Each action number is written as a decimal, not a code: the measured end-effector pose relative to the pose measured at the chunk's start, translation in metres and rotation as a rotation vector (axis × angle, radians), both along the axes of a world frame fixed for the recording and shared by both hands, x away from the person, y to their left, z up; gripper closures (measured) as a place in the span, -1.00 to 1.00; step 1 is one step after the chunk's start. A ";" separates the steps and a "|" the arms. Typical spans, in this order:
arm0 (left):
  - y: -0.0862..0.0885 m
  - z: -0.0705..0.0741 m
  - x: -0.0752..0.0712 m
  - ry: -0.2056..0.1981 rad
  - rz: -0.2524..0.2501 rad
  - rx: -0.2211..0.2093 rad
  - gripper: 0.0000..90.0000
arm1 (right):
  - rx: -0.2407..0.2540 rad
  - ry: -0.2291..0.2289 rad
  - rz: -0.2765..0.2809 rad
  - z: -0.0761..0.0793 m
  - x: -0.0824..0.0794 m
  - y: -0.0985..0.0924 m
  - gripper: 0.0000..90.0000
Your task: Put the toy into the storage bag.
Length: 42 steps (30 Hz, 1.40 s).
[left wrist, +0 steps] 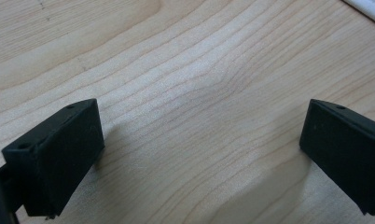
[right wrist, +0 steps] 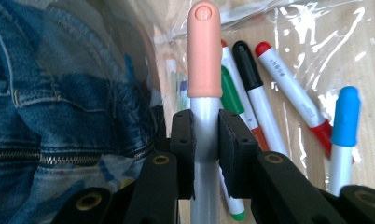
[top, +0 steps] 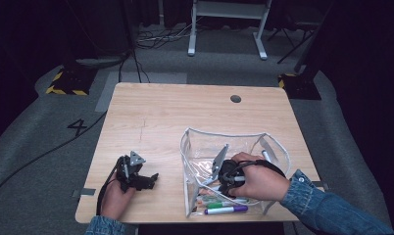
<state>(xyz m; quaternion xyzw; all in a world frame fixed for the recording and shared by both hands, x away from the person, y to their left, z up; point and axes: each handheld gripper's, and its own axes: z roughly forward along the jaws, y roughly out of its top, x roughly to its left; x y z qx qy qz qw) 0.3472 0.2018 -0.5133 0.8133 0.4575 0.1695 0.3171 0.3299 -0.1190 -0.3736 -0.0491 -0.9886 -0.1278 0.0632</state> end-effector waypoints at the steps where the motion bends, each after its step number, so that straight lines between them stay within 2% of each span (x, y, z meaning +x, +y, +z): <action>1: 0.000 0.000 0.000 0.000 0.000 0.000 -1.00 | -0.008 0.001 0.006 -0.001 0.000 0.001 0.71; 5: 0.000 0.000 0.000 0.000 0.000 0.000 -1.00 | -0.040 0.016 0.030 -0.004 0.000 0.002 0.67; 6: 0.000 0.000 0.000 0.000 0.000 0.000 -1.00 | -0.044 0.023 0.030 -0.005 0.000 0.001 0.57; 7: 0.000 0.000 0.000 0.000 0.000 0.000 -1.00 | -0.011 0.015 -0.007 -0.004 0.001 0.000 0.34; 8: 0.000 0.000 0.000 0.000 0.000 0.000 -1.00 | -0.011 0.015 -0.007 -0.004 0.001 0.000 0.34; 9: 0.000 0.000 0.000 0.000 0.000 0.000 -1.00 | 0.025 -0.014 -0.021 0.003 0.002 -0.002 0.24; 10: 0.000 0.000 0.000 0.000 0.000 0.000 -1.00 | 0.025 -0.014 -0.021 0.003 0.002 -0.002 0.24; 11: 0.000 0.000 0.000 0.000 0.000 0.000 -1.00 | 0.086 -0.040 -0.061 0.014 0.003 -0.005 0.13; 12: 0.000 0.000 0.000 0.000 0.000 0.000 -1.00 | 0.111 -0.047 -0.072 0.019 0.004 -0.006 0.12; 13: 0.000 0.000 0.000 0.000 0.000 0.000 -1.00 | 0.111 -0.047 -0.072 0.019 0.004 -0.006 0.12; 14: 0.000 0.000 0.000 0.000 0.000 0.000 -1.00 | 0.136 -0.068 -0.078 0.025 0.004 -0.008 0.10; 15: 0.000 0.000 0.000 0.003 -0.001 0.001 -1.00 | 0.206 -0.131 -0.110 0.041 0.007 -0.013 0.03; 16: 0.000 0.000 0.000 0.003 -0.001 0.001 -1.00 | 0.206 -0.131 -0.110 0.041 0.007 -0.013 0.03; 17: 0.000 0.000 0.000 0.000 0.000 0.000 -1.00 | 0.256 -0.168 -0.141 0.054 0.009 -0.019 0.01; 18: 0.000 0.000 0.000 0.000 0.000 0.000 -1.00 | 0.272 -0.186 -0.149 0.058 0.011 -0.021 -0.01; 19: 0.000 0.000 0.000 0.000 0.000 0.000 -1.00 | 0.272 -0.186 -0.149 0.058 0.011 -0.021 -0.01; 20: 0.000 0.000 0.000 0.000 0.000 0.000 -1.00 | 0.307 -0.217 -0.196 0.070 0.013 -0.030 -0.02; 22: 0.000 0.000 0.000 0.000 0.000 0.000 -1.00 | 0.319 -0.229 -0.211 0.073 0.015 -0.034 -0.02; 23: 0.000 0.000 0.000 0.000 0.000 0.000 -1.00 | 0.352 -0.259 -0.256 0.081 0.019 -0.044 -0.05; 24: 0.000 0.000 0.000 0.000 0.000 0.000 -1.00 | 0.352 -0.259 -0.256 0.081 0.019 -0.044 -0.05; 26: 0.000 0.000 0.000 -0.001 0.000 0.001 -1.00 | 0.382 -0.297 -0.309 0.091 0.025 -0.058 -0.05; 28: 0.000 0.000 0.000 -0.001 0.000 0.001 -1.00 | 0.387 -0.302 -0.324 0.093 0.026 -0.061 -0.04; 29: 0.000 0.000 0.000 0.000 0.000 0.000 -1.00 | 0.404 -0.321 -0.360 0.097 0.030 -0.071 -0.02; 30: 0.000 0.000 0.000 0.000 0.000 0.000 -1.00 | 0.404 -0.321 -0.360 0.097 0.030 -0.071 -0.02; 31: 0.000 0.000 0.000 0.000 0.000 0.000 -1.00 | 0.417 -0.340 -0.394 0.101 0.035 -0.080 -0.01; 35: 0.000 0.000 0.000 0.000 0.000 0.000 -1.00 | 0.433 -0.365 -0.461 0.107 0.044 -0.095 -0.01; 40: 0.000 0.000 0.000 0.000 0.000 0.000 -1.00 | 0.437 -0.398 -0.513 0.109 0.054 -0.111 0.04; 42: 0.000 0.000 0.000 0.000 0.000 0.000 -1.00 | 0.444 -0.418 -0.561 0.110 0.060 -0.123 0.06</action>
